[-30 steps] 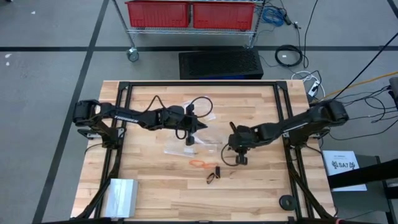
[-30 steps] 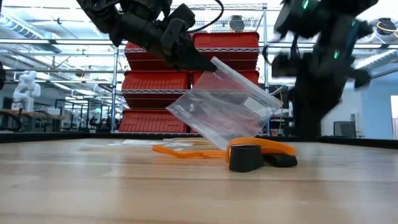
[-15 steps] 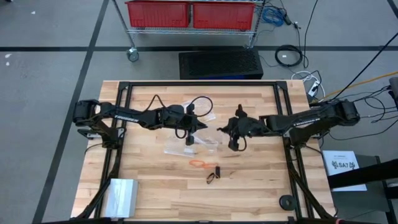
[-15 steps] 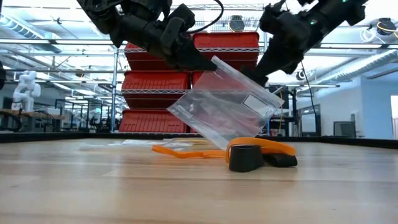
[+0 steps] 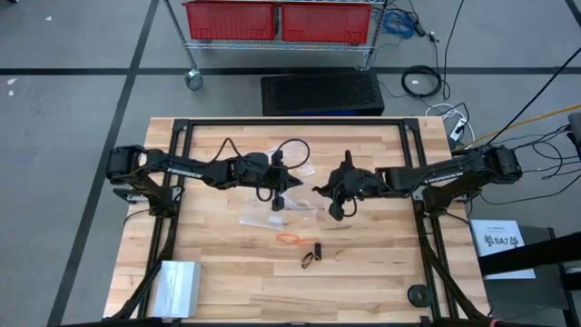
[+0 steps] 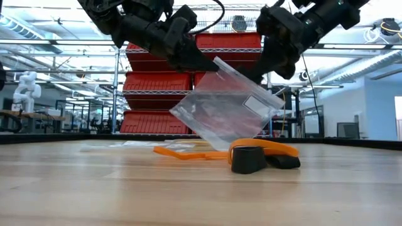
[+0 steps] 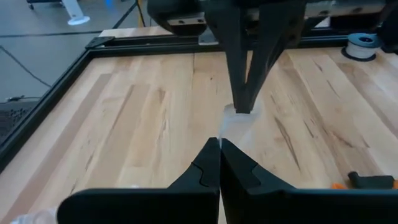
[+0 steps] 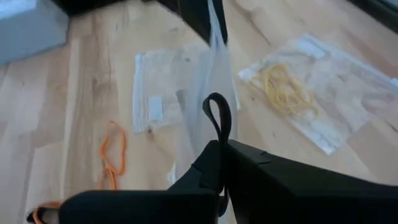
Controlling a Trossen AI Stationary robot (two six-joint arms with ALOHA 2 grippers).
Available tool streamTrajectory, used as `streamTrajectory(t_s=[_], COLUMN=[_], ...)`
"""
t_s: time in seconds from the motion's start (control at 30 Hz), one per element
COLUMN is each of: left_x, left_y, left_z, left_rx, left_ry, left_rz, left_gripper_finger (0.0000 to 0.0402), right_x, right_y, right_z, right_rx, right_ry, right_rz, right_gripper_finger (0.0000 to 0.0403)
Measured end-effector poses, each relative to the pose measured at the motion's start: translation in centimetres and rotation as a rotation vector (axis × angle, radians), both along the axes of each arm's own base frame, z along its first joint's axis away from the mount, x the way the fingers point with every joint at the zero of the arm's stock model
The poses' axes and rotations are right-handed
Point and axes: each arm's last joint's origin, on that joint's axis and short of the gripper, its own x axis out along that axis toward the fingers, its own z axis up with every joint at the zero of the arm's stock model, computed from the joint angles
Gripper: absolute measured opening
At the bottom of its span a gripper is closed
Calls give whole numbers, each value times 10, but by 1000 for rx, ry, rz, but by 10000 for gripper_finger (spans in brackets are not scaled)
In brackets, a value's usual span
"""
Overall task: Sort rubber bands
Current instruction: Put the black rubber band into the zip bag
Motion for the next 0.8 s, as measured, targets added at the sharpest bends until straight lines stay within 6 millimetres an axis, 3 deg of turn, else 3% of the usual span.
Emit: streamTrajectory(t_s=[0.2,0.4,0.6,0.7,0.8], left_x=[1,1,2,2,2], left_y=[0,0,-4,-5,-5], left_z=[1,3,3,3,3], left_rx=[4,7,3,-2,-2], left_ry=[-16,-35,-35,-36,-36], left_rz=[5,5,-16,-29,-31], left_gripper_finger=[0,0,0,0,0], right_x=[7,21,23,23,22], right_y=[-1,-1,-9,-12,-14], right_z=[6,-2,7,11,12], right_rx=[12,6,-14,-46,-70], right_ry=[-14,33,16,50,81], right_rz=[2,31,-2,-39,-38], right_gripper_finger=[10,66,106,93,48])
